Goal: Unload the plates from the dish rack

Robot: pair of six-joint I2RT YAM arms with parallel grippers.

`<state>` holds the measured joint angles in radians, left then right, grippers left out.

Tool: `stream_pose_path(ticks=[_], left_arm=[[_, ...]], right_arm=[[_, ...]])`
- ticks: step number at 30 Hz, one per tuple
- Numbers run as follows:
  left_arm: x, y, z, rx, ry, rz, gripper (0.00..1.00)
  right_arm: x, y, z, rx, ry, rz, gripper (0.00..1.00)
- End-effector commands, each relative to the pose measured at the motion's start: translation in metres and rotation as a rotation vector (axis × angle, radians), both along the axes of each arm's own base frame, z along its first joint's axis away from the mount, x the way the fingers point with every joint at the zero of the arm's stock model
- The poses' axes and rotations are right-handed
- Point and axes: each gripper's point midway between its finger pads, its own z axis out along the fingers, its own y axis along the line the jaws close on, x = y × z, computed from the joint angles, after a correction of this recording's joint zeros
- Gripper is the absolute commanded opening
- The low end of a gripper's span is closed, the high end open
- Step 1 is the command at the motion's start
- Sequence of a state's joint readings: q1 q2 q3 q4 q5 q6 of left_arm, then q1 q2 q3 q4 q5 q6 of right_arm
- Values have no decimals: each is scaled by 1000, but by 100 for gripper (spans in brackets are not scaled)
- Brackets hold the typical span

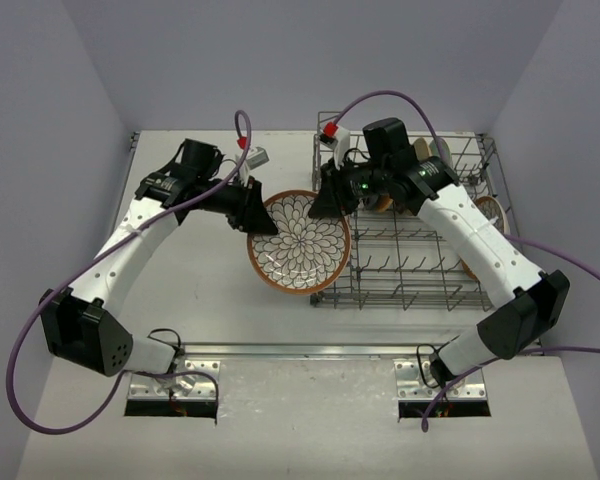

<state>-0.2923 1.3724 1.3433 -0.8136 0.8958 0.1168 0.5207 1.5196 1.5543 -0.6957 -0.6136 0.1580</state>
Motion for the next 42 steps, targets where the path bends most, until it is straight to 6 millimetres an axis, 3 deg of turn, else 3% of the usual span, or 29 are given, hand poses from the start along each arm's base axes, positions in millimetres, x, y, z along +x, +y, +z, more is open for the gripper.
stream_pose_path(ticks=[1,3,4,5,6,9,14,19,23,29,34,36,42], left_arm=[[5,14,17,-100,-29,13,0],[6,18,18,-121,-16,23,0],[9,24,19,-129,-11,44,0],[10,27,19,-131,-11,53,0],[12,29,18,-128,-11,66,0],[22,46,24,-140,-16,150,0],[34,66,35,-203,7,201,0],[69,111,29,-228,60,363,0],[111,166,-22,-33,85,631,0],[138,223,-82,96,147,813,0],[173,256,-117,117,160,893,0],[183,260,-118,108,153,905,0],[207,273,-154,119,189,955,0]], right_arm=[[-4,3,46,94,-96,-3,25],[-3,2,43,85,-92,-14,40],[-2,1,41,78,-89,-26,59],[-2,1,41,77,-87,-28,61],[-1,0,41,74,-86,-36,81],[4,-6,49,71,-110,-72,96],[16,-24,67,91,-134,-147,99],[30,-65,87,107,-179,-282,99],[35,-104,86,49,-254,-412,99],[33,-155,61,-92,-324,-562,99],[27,-179,38,-156,-297,-611,99],[25,-184,33,-166,-288,-623,99],[25,-198,25,-210,-264,-657,99]])
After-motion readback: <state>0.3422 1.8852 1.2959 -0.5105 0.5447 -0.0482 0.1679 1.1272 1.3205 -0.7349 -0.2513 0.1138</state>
